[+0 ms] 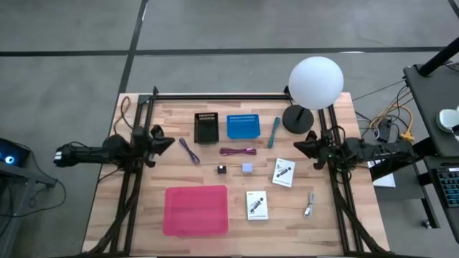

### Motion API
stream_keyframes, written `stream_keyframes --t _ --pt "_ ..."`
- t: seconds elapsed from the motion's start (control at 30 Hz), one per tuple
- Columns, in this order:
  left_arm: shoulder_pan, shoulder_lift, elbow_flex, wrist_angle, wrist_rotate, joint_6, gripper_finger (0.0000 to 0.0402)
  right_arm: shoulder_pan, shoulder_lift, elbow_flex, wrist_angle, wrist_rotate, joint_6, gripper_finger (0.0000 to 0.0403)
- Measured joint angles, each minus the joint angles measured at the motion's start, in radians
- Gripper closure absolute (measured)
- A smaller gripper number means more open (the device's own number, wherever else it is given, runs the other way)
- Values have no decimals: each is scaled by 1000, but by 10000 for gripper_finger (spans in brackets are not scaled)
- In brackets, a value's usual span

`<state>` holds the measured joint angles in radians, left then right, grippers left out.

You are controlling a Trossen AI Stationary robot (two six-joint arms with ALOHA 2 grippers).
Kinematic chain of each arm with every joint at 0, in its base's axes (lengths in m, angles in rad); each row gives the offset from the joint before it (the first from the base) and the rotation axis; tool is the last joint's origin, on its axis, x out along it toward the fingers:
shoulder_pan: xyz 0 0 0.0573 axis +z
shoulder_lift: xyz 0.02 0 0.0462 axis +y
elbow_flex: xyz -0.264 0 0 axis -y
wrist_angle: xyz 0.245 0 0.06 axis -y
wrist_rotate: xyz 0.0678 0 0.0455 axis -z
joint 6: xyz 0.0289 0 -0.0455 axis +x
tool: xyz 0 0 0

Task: Pick and place items into bin
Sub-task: Put the white charger cable into the pink bin

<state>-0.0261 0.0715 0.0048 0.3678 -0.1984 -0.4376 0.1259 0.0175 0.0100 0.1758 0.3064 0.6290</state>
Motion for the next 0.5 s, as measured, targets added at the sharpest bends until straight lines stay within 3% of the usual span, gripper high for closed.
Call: stream_keyframes --t 0.17,0.3,0.5 --pt "0 3 1 166 -30 62 402 0 4 0 176 37 -59 392" --pt "0 17 17 166 -38 109 396 0 26 0 312 44 -137 374" --pt "0 65 59 173 -45 130 328 0 69 0 336 64 -177 319"
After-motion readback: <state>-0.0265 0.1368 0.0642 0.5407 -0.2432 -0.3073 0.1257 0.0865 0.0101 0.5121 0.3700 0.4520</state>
